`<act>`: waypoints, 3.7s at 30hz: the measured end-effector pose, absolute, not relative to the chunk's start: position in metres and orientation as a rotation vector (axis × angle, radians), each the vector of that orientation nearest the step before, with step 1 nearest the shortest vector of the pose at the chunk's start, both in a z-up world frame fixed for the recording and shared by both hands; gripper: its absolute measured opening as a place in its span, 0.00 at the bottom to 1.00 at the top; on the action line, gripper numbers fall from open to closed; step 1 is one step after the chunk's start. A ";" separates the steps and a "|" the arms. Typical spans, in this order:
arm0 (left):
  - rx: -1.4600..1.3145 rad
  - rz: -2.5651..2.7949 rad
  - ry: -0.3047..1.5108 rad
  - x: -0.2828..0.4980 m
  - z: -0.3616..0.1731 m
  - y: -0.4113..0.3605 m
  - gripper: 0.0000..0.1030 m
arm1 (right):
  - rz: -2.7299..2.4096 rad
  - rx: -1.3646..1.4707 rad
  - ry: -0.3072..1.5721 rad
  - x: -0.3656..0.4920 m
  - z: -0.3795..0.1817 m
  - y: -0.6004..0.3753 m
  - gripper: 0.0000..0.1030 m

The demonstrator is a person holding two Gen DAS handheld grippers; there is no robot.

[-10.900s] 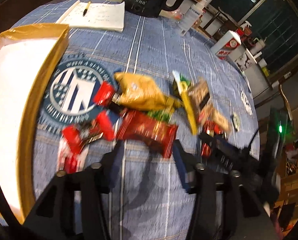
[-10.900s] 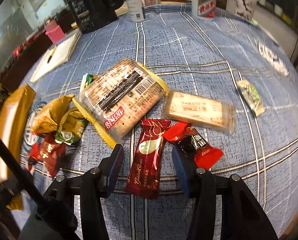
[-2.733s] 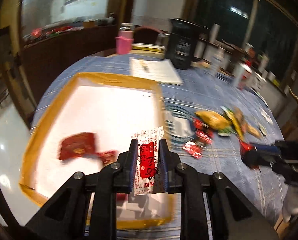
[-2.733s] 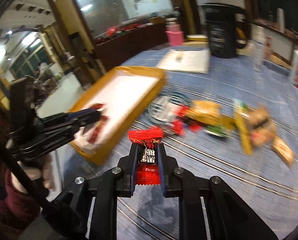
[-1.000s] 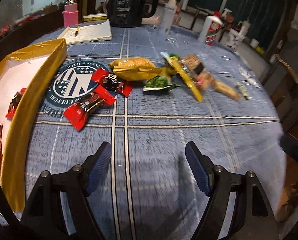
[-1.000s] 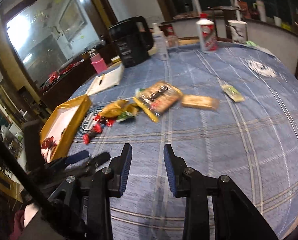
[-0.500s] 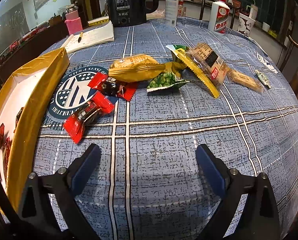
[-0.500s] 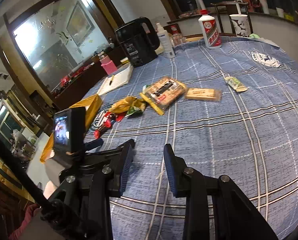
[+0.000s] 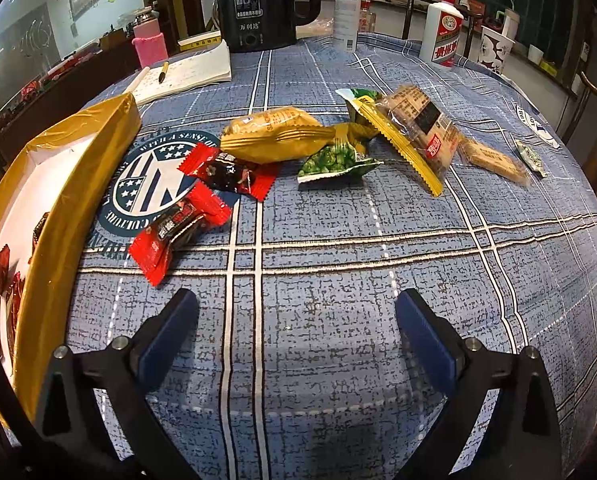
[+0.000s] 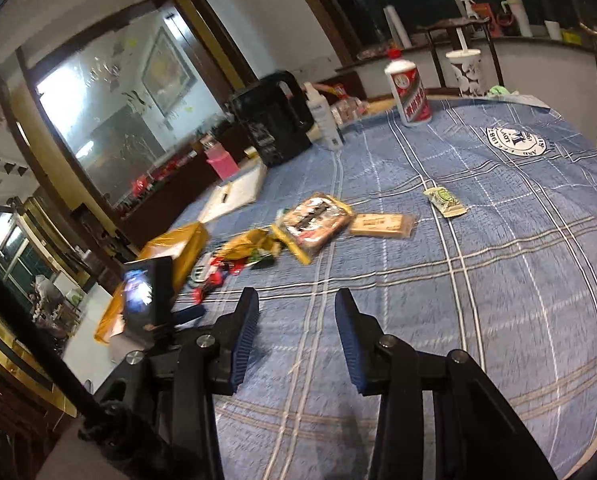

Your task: Organize snacks

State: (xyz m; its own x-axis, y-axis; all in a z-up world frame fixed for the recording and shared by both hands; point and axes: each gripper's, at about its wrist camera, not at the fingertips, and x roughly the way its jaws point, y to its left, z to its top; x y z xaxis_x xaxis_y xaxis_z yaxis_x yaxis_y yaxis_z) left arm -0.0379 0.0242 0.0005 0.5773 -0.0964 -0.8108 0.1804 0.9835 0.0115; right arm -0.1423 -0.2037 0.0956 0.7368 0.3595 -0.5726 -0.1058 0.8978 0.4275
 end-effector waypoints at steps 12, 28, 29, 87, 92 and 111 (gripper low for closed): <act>0.096 -0.160 0.943 -0.038 0.000 0.024 0.98 | 0.041 0.479 1.023 -0.040 0.049 -0.259 0.39; 0.093 -0.155 0.948 -0.036 0.000 0.025 1.00 | 0.279 0.434 0.765 -0.087 0.060 -0.218 0.39; 0.093 -0.154 0.948 -0.036 -0.001 0.025 1.00 | 0.281 0.437 0.730 -0.093 0.063 -0.217 0.39; 0.049 -0.461 0.888 -0.030 0.097 0.039 0.80 | 0.376 0.265 0.974 0.049 0.029 -0.235 0.44; 0.099 -0.501 0.906 0.014 0.097 0.020 0.81 | 0.428 0.215 0.981 0.038 0.028 -0.219 0.45; 0.567 -0.559 0.855 0.057 0.049 -0.104 0.81 | 0.339 0.049 0.989 -0.005 0.023 -0.211 0.01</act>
State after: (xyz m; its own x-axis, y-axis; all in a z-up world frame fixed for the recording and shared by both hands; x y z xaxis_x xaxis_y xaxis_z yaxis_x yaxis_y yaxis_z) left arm 0.0567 -0.1041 0.0492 0.5354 -0.2240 -0.8143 0.6562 0.7174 0.2341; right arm -0.0046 -0.2110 0.0234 0.5019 0.3027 -0.8102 -0.2585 0.9465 0.1934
